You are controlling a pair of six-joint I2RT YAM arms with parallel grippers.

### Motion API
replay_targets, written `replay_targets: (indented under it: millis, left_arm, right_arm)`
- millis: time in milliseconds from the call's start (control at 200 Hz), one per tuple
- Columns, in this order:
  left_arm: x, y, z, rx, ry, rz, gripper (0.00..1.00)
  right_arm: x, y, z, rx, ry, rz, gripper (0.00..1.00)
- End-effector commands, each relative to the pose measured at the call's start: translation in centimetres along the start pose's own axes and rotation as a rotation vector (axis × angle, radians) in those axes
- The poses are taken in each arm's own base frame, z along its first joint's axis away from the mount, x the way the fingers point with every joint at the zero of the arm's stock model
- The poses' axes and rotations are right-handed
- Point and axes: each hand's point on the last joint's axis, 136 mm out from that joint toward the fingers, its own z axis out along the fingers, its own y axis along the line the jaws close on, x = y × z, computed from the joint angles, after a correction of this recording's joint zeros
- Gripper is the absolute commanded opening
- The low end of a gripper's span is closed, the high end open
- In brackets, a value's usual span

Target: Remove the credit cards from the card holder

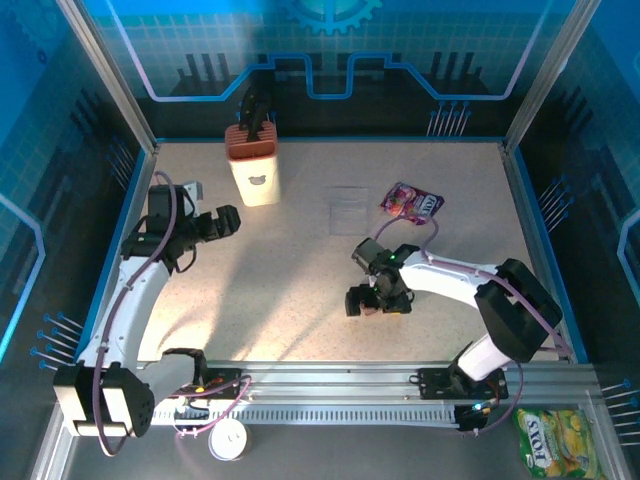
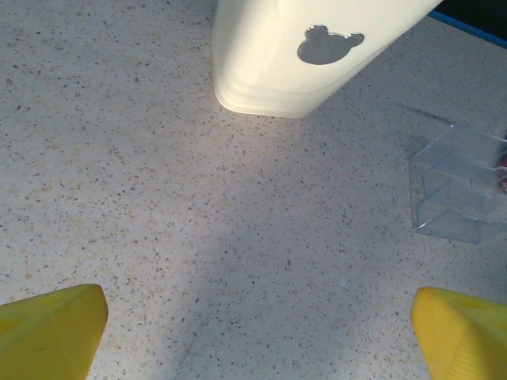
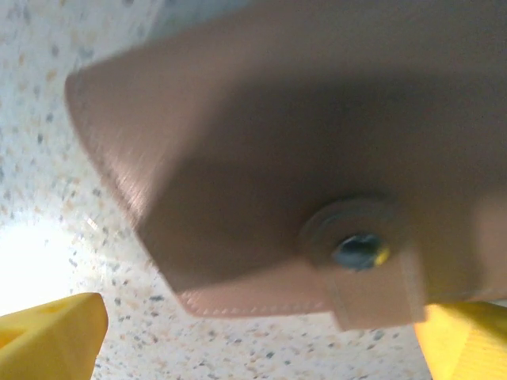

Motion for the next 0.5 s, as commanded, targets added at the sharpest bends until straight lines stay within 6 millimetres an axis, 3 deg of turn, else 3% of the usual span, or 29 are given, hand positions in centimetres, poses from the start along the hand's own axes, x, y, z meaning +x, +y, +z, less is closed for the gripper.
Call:
replay_targets:
  millis: [0, 265, 490]
  left_arm:
    - [-0.8, 0.9, -0.5, -0.037, -0.011, -0.011, 0.99]
    - [-1.0, 1.8, -0.5, -0.055, -0.018, -0.034, 0.99]
    - [-1.0, 1.8, -0.2, -0.042, -0.005, -0.05, 0.99]
  right_arm:
    - [-2.5, 1.0, -0.8, -0.054, -0.02, -0.025, 1.0]
    - [-7.0, 1.1, -1.0, 0.009, -0.027, -0.046, 1.0]
    - [-9.9, 3.0, -0.7, -0.024, -0.063, -0.044, 1.0]
